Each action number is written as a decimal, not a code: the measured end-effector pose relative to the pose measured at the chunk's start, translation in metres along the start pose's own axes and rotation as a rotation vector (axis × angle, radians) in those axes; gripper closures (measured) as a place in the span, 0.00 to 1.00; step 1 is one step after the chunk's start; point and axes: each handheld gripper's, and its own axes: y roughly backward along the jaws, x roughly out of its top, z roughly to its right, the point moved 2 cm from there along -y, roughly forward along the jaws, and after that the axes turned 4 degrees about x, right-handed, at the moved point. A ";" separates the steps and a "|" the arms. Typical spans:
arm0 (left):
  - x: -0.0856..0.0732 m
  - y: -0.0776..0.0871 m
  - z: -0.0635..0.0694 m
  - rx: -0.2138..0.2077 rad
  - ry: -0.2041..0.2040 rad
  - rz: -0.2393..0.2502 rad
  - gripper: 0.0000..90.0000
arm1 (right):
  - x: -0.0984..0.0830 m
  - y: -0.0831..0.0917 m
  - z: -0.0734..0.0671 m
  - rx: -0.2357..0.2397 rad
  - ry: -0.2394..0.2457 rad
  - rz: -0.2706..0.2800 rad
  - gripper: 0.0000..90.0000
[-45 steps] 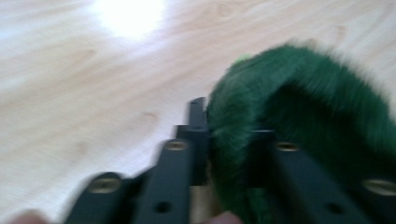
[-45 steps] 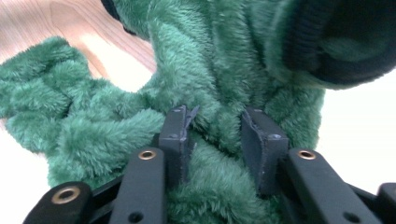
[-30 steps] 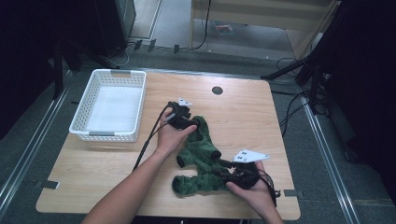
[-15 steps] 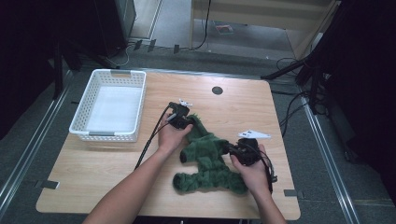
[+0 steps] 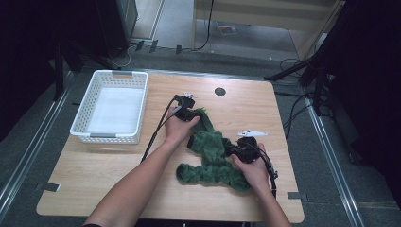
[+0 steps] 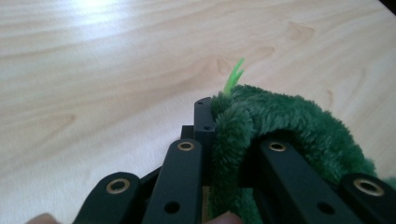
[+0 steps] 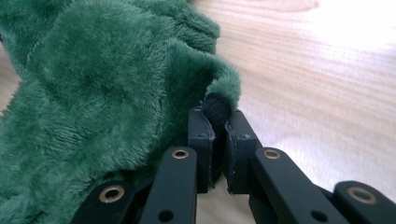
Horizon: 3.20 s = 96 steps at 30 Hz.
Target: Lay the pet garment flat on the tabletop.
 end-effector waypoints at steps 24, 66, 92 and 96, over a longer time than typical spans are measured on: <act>0.027 -0.021 0.009 -0.006 0.003 -0.048 0.96 | 0.002 -0.029 -0.077 -0.050 0.093 -0.001 0.89; 0.023 -0.007 0.003 -0.126 -0.033 -0.043 0.48 | 0.091 -0.048 -0.010 -0.065 -0.032 0.055 0.53; 0.002 0.002 -0.005 -0.099 -0.023 -0.059 0.40 | 0.082 -0.065 0.042 -0.060 -0.207 0.089 0.97; -0.004 0.000 0.002 -0.099 -0.021 -0.043 0.56 | 0.089 -0.073 0.038 -0.061 -0.171 0.083 0.97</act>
